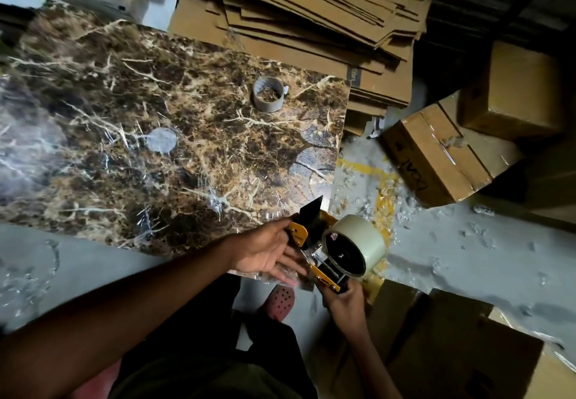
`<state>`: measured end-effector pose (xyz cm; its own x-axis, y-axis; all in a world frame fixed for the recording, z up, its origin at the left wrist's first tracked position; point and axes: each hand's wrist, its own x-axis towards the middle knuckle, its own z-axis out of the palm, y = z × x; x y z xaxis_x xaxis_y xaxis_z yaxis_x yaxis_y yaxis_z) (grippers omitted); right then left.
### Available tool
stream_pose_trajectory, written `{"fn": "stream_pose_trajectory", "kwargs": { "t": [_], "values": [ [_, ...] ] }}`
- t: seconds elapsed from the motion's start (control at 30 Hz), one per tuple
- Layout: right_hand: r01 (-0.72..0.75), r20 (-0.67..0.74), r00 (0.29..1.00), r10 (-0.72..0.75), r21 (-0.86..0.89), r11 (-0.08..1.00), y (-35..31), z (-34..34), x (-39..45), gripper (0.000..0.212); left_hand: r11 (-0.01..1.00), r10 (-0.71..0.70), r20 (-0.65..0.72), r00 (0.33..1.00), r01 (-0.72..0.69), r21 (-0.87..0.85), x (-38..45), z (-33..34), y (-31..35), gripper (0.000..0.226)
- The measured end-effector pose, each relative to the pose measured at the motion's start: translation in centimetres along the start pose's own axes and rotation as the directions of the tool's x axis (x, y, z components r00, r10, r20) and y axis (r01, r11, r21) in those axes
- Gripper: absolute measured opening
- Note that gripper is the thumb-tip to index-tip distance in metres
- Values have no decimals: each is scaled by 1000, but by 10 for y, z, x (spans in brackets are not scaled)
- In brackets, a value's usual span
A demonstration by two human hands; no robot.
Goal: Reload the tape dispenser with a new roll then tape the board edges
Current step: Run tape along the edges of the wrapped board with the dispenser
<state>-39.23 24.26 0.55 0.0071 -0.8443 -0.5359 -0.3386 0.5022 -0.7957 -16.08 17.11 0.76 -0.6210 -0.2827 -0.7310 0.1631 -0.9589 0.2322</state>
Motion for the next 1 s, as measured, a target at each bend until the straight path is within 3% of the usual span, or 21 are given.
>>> {"fn": "stream_pose_trajectory", "kwargs": {
  "t": [0.07, 0.2, 0.3, 0.47, 0.63, 0.9, 1.0],
  "values": [
    [5, -14, 1000, -5, -13, 1000, -6, 9, 5, 30, 993, -21, 90, 996, 31, -115, 0, -11, 1, 101],
    [-18, -48, 999, 18, 15, 1000, -19, 23, 14, 36, 995, -1, 33, 999, 5, -102, -4, -19, 12, 52],
    [-6, -39, 999, 7, 33, 999, -32, 31, 18, 37, 999, 2, 4, 1000, -1, -38, -14, -18, 25, 36],
    [-17, -57, 998, 24, 111, 994, -55, 42, 27, 33, 993, 117, 67, 991, -119, 26, -21, -29, 38, 32],
    [1, -54, 999, 4, 94, 996, -68, 52, 32, 29, 961, 222, -39, 974, -213, 175, -27, -23, 41, 11],
    [-18, -57, 998, 26, 137, 990, -79, 67, 38, 28, 944, 286, 30, 958, -287, 163, -46, -35, 60, 15],
    [23, -50, 999, -16, 133, 991, -84, 73, 37, 29, 945, 292, 82, 953, -301, 127, -52, -40, 63, 6]
  ]
}}
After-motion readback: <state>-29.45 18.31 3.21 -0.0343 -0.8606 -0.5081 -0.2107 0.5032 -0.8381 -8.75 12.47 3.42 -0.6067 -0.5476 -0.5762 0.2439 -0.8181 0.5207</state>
